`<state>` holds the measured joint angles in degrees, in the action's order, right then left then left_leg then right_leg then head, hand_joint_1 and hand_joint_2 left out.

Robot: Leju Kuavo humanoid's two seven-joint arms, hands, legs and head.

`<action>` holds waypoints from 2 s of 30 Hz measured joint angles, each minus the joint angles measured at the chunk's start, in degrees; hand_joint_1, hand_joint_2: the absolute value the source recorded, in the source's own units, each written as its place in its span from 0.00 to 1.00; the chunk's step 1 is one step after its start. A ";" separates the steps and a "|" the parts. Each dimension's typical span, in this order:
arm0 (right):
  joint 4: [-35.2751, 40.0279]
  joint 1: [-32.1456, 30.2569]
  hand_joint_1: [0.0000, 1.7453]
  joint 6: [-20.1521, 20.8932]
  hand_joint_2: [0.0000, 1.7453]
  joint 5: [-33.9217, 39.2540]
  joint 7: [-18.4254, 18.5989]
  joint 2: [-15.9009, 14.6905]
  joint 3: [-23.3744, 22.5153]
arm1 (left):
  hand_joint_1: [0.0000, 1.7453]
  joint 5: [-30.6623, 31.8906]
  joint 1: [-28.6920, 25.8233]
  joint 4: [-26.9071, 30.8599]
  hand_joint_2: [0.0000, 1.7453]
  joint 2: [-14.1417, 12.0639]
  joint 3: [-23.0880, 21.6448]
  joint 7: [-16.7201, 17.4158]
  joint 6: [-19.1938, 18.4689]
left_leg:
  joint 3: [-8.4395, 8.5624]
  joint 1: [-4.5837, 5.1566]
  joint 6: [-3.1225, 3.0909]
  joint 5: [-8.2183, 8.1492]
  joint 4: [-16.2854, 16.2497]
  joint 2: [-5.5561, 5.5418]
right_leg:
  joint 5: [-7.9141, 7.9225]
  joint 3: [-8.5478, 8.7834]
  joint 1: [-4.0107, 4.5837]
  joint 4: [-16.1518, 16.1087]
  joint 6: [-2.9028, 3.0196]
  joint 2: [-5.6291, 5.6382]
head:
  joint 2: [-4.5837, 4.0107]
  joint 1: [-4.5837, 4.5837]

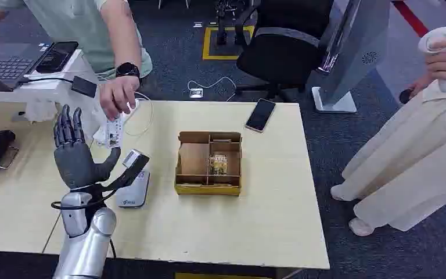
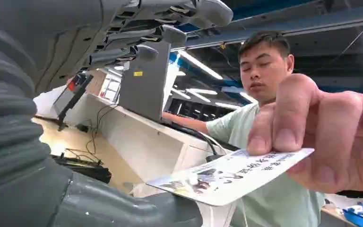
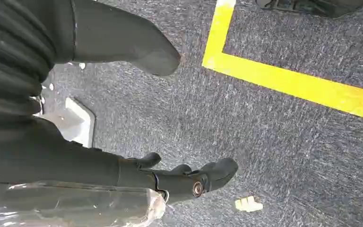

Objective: Pass the card to the sensor for recognition and then transmit it.

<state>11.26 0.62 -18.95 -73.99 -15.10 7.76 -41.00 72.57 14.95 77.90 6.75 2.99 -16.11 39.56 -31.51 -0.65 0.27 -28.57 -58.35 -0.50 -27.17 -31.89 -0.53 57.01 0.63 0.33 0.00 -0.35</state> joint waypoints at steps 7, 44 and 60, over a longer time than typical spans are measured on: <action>0.00 0.00 0.00 0.00 1.00 0.00 0.00 0.00 0.00 | 0.00 -0.02 -0.02 -0.02 1.00 0.00 0.00 0.00 0.00 | 0.00 0.00 0.00 0.00 0.00 0.00 | 0.00 0.00 0.00 0.00 0.00 0.00 | 0.00 0.00; -0.02 0.04 0.00 0.09 1.00 -0.07 -0.35 0.07 0.00 | 1.00 -4.05 -0.11 -0.63 1.00 0.39 -0.22 -2.75 0.02 | -0.01 0.00 0.00 0.00 0.00 0.00 | 0.00 -0.01 0.00 0.00 0.00 0.00 | 0.00 0.00; 0.00 0.02 0.00 0.33 1.00 -0.07 -0.17 0.07 -0.20 | 1.00 -18.35 -0.21 -3.15 1.00 -3.63 -7.35 4.55 -2.15 | -0.03 -0.01 0.00 0.00 0.00 0.00 | 0.00 -0.02 0.00 0.00 0.00 0.00 | 0.00 0.00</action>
<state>11.26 0.64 -18.62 -74.05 -15.28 7.82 -41.20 54.22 14.73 74.75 3.12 -4.35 -11.56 37.41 -31.54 -0.65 0.27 -28.57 -58.35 -0.51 -27.17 -31.91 -0.53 57.01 0.64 0.33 0.00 -0.35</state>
